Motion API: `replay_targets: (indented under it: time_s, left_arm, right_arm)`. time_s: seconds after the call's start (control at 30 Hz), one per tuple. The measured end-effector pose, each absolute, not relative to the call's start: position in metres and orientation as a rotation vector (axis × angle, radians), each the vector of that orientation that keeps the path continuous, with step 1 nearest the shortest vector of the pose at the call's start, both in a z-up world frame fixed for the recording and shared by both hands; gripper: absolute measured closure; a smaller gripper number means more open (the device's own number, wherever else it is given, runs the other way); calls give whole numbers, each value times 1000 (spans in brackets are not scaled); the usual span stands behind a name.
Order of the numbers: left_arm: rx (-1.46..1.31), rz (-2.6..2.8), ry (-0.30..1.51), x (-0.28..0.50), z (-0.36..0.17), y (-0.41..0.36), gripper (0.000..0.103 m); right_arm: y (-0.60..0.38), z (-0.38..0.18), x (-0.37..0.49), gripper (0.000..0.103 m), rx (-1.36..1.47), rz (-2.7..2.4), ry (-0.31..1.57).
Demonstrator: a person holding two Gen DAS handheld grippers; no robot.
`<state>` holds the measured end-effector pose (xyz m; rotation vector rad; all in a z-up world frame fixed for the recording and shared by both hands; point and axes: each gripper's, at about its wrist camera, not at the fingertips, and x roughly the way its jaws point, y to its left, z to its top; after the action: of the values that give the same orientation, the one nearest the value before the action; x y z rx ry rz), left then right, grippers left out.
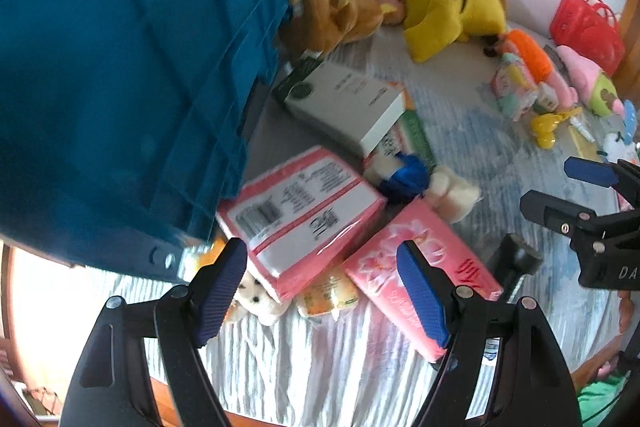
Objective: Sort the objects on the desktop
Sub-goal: 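Withdraw both tools from the crate back over the table, then grasp the black tape roll with the left tool while the right tool grasps the pink tissue pack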
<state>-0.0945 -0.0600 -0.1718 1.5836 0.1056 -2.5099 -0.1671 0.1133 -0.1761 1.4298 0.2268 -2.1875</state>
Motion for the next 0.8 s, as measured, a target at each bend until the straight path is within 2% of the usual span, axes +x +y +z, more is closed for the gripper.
replay_targets:
  time_s: [0.03,0.1,0.4,0.47,0.6,0.8]
  left_arm:
    - [1587,-2496,121,-94,-177,-63,26]
    - [1591,-2463,149,-92,-188,-70,26]
    - [1607,-2381,233,-78,-215,-79,26]
    - [1598,-2359,238,-73,-218,-82,26]
    - [1581,-2306,250,-58,-219,-93,26]
    - [1578,-2323,223,-41,-212,-103,26]
  right_arm:
    - [110,-180,-169,19,1435,-2174,234]
    - [103,-189,-175,26,1451,-2147,261]
    - [77,-211,-170,25,1468,-2004,357]
    - [69,-212,-159,24,1459,-1970,385]
    - [57,-215,-136,0,1439,-1917,393]
    - [40,-227,-111,0,1434,-1943,463]
